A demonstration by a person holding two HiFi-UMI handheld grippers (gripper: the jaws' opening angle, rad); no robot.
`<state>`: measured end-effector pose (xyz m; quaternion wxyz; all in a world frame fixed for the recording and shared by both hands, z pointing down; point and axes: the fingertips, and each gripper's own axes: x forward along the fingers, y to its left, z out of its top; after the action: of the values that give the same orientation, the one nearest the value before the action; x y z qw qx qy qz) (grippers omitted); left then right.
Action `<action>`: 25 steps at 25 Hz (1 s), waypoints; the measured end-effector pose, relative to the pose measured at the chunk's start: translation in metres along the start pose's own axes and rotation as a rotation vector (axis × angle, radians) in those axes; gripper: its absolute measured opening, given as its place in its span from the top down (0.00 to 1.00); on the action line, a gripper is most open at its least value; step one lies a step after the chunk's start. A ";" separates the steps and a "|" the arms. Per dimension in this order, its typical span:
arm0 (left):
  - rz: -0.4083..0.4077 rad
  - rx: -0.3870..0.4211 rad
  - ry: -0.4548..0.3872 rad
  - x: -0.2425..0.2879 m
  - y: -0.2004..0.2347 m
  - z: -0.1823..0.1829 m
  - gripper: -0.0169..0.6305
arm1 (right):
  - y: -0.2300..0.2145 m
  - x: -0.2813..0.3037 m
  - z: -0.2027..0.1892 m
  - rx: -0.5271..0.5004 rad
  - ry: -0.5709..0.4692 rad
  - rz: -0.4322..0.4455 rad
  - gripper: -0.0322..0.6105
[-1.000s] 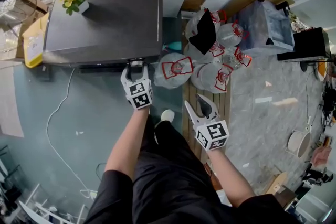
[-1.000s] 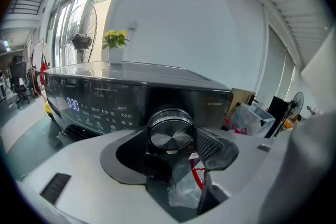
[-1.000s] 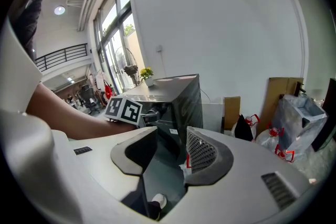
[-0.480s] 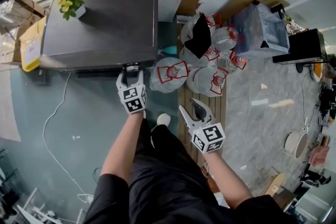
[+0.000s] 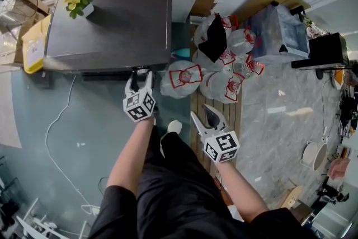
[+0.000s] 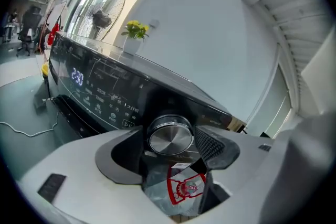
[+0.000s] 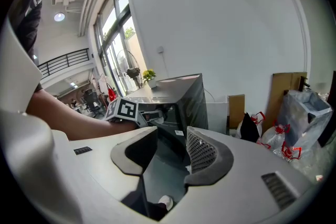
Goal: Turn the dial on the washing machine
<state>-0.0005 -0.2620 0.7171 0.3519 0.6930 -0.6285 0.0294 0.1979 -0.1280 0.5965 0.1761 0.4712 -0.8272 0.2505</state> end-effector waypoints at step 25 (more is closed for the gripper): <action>0.022 0.069 0.047 0.006 -0.001 -0.006 0.56 | 0.007 0.009 0.000 -0.054 0.015 0.021 0.70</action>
<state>0.0043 -0.2640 0.7238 0.3422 0.6969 -0.6262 0.0710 0.1870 -0.1311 0.6000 0.1923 0.4555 -0.8373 0.2333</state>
